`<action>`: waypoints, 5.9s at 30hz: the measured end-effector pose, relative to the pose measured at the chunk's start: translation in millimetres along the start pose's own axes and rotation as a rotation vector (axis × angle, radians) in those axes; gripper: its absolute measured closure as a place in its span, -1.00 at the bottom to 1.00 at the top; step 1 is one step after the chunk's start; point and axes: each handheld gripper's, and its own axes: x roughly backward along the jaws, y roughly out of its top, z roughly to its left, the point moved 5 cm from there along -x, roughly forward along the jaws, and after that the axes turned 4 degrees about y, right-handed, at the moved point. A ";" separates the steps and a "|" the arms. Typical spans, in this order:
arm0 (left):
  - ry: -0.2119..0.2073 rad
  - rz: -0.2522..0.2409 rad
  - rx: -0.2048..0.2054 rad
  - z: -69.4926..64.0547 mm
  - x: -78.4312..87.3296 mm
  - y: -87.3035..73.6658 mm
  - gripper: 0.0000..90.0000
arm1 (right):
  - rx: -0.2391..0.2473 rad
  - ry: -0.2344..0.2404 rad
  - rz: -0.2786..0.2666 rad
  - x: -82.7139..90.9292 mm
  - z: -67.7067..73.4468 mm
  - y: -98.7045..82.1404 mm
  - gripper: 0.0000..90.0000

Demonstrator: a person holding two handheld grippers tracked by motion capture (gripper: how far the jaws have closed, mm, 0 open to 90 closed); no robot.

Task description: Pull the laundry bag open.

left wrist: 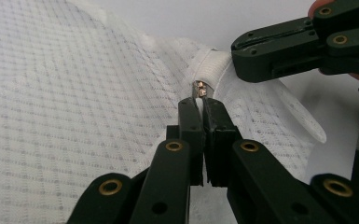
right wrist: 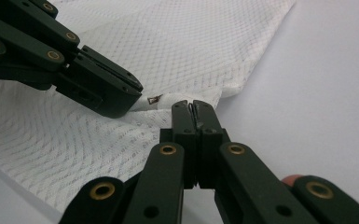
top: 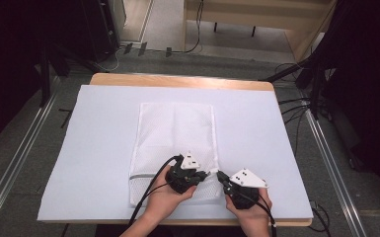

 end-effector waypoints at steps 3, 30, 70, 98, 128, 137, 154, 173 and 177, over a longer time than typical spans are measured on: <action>0.014 -0.005 -0.027 -1.0 1.6 0.1 0.96 | 0.001 0.002 -0.002 0.9 0.3 1.0 1.00; -0.001 -0.066 0.033 3.3 22.5 23.9 1.00 | 0.069 0.025 -0.054 14.4 7.2 10.9 1.00; 0.189 -0.026 -0.168 -9.0 5.1 9.4 0.64 | 0.014 0.075 -0.106 17.6 7.5 16.6 1.00; 0.224 0.050 -0.141 27.3 42.3 -46.2 0.96 | -0.022 0.014 -0.013 12.4 1.2 9.4 1.00; 0.347 0.051 0.014 89.3 122.4 -111.0 0.96 | -0.059 0.010 0.039 16.5 -9.3 -1.4 1.00; 0.336 -0.016 0.134 104.1 141.4 -128.0 0.95 | -0.063 0.037 0.054 18.1 -6.8 -5.9 1.00; 0.347 -0.259 0.430 131.8 170.7 -133.5 -0.75 | -0.080 0.083 0.001 26.9 -14.6 -10.7 0.05; 0.379 -0.300 0.352 148.7 187.9 -137.5 -1.00 | -0.210 -0.072 -0.070 64.7 -106.1 -21.1 -0.68; 0.389 -0.307 0.368 156.0 191.7 -140.6 -1.00 | -0.248 -0.093 -0.071 68.6 -123.8 -30.0 -0.68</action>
